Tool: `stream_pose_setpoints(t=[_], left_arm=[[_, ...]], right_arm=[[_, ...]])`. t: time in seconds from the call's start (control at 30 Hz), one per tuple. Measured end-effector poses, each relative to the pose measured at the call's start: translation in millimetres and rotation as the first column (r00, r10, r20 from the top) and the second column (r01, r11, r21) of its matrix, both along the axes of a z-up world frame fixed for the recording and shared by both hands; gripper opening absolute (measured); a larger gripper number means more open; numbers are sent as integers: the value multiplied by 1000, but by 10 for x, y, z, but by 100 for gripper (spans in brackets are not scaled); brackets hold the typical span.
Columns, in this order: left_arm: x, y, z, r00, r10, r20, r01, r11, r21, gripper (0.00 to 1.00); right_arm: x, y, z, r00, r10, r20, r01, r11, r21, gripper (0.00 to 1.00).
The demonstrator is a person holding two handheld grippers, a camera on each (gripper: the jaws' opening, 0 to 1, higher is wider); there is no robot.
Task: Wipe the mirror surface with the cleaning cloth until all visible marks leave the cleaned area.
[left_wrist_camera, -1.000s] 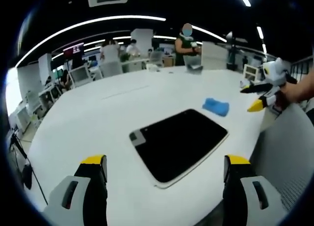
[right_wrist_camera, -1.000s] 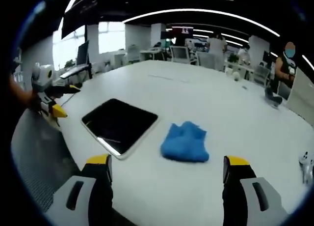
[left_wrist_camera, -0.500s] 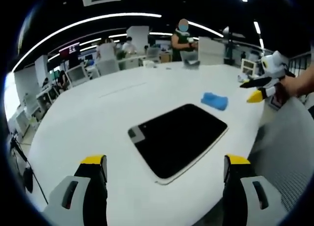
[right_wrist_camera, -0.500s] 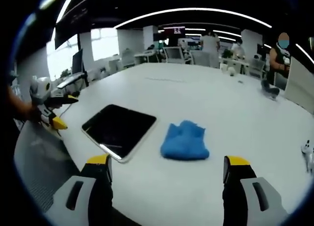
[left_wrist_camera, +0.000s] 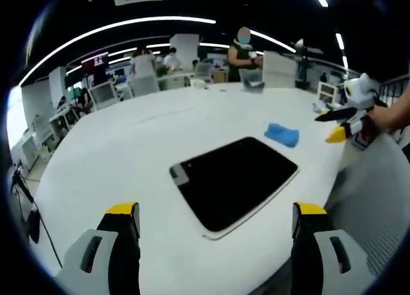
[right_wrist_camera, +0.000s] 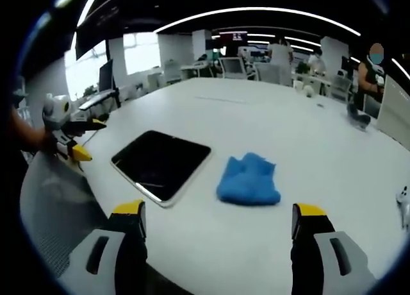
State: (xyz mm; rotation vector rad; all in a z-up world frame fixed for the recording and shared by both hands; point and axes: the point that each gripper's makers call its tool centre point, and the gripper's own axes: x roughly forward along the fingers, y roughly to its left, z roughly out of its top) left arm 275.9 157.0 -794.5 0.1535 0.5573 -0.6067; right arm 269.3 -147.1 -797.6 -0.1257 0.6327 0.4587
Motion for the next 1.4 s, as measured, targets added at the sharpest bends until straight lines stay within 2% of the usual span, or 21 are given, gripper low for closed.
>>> stream_pose_setpoints(t=[0.07,0.23,0.3,0.37,0.43,0.47,0.53,0.6,0.63,0.67,0.8,0.83,0.9,0.97,1.07,1.13,1.17,1.2,1.27,1.33,1.4], left_arm=[[7,11,1,1000,3,7,-3,1000,10,99],[34,47,2,999,1,34,-4,998,68,99],[36,66,-19,1000,10,23,-12,997,74,99],[52,65,-18,1000,10,30,-12,997,80,99],[18,23,-13,999,-26,42,21,993,117,99],[13,-12,-29,998,-53,40,47,990,135,99],[0,-58,-17,998,-63,33,59,993,106,99],[-3,-49,7,998,-51,33,48,996,73,100],[-12,-48,0,1000,-24,9,24,999,24,100],[-32,-22,-43,1000,-6,-28,6,1000,20,100],[-20,-24,-37,1000,-20,-11,20,999,40,100],[-11,-6,-34,1000,-12,-6,13,999,47,100],[7,-7,4,1000,-1,2,1,1000,21,100],[59,80,81,998,33,62,-36,998,46,100],[80,128,64,997,64,42,-65,997,29,100],[58,77,82,998,41,53,-42,999,23,100],[52,72,65,998,26,54,-29,998,56,100],[59,66,47,999,23,46,-26,998,62,100],[49,29,40,999,20,29,-20,1000,18,100],[35,30,54,999,17,33,-17,1000,17,100],[51,25,53,999,18,37,-19,1000,16,100]], right_arm=[[-3,-9,2,1000,0,-13,0,1000,-2,92],[255,-87,268,999,-11,35,10,1000,17,91],[338,-110,302,1000,6,5,-6,1000,0,90],[444,-69,417,1000,30,-4,-30,999,46,89],[332,-51,367,986,79,-144,-78,997,16,84],[324,-40,401,983,72,-167,-69,997,20,80],[401,-51,530,987,44,-152,-40,999,29,82],[442,-24,648,984,45,-174,-40,999,34,81],[411,-8,675,972,37,-231,-27,999,48,80],[402,-50,687,963,12,-268,-5,1000,26,79],[597,-26,889,968,43,-249,-45,999,-1,79],[639,-24,916,963,84,-255,-93,995,-24,79],[769,-4,985,969,91,-231,-98,995,-18,80],[856,48,1028,962,129,-241,-136,991,-14,81],[987,42,1134,958,155,-240,-172,984,-52,81],[1070,2,1141,962,129,-242,-145,988,-50,81],[1033,-35,1094,951,89,-295,-110,992,-55,80],[1027,-31,1085,948,97,-302,-119,991,-53,79],[1068,-19,1042,954,106,-282,-127,990,-59,79],[1098,-63,924,961,117,-252,-152,980,-126,74],[999,-130,745,949,84,-304,-138,977,-160,67]])
